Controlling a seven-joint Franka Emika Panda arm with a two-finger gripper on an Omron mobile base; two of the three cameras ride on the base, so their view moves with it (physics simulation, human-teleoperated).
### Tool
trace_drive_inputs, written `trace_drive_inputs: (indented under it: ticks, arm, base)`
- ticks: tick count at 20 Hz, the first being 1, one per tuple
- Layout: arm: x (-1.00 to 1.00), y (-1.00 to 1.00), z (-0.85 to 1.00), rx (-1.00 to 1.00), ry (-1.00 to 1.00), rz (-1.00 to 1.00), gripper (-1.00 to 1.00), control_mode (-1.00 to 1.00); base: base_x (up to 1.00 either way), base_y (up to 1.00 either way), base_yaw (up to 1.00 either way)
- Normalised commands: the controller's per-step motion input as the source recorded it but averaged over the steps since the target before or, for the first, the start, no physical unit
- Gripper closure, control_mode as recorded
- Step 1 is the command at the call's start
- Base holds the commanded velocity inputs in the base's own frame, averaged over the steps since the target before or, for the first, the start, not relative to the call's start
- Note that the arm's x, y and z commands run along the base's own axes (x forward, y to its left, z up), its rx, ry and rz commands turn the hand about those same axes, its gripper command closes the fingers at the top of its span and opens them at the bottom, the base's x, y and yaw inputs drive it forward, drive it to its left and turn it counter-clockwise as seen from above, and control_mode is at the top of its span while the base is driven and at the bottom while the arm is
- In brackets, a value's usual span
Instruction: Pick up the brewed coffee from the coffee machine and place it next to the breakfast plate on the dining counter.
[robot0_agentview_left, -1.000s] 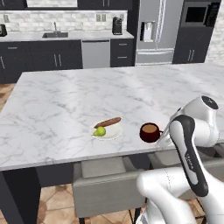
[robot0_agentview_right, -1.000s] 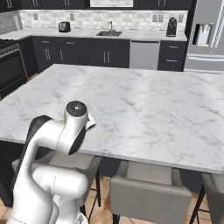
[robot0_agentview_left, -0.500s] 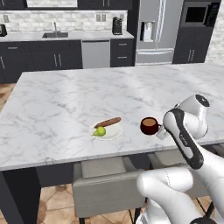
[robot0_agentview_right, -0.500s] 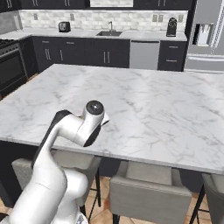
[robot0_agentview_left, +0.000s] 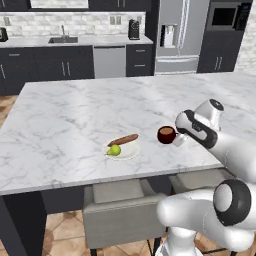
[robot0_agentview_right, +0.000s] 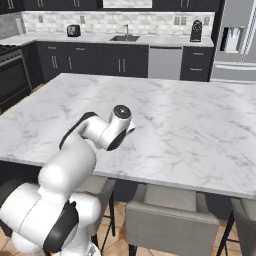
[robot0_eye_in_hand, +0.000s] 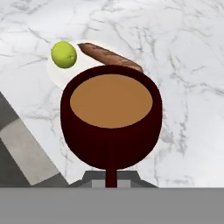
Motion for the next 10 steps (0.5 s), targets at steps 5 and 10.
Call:
trace_drive_inputs:
  ticks: [5,10]
  arm:
    - [0.66,-0.01,-0.17,0.00,0.01,0.00,1.00,-1.00]
    - [0.51,0.00,-0.29,0.00,0.00,0.03,1.00,-1.00]
  base:
    - [0.00,0.00,0.00]
    - [0.00,0.00,0.00]
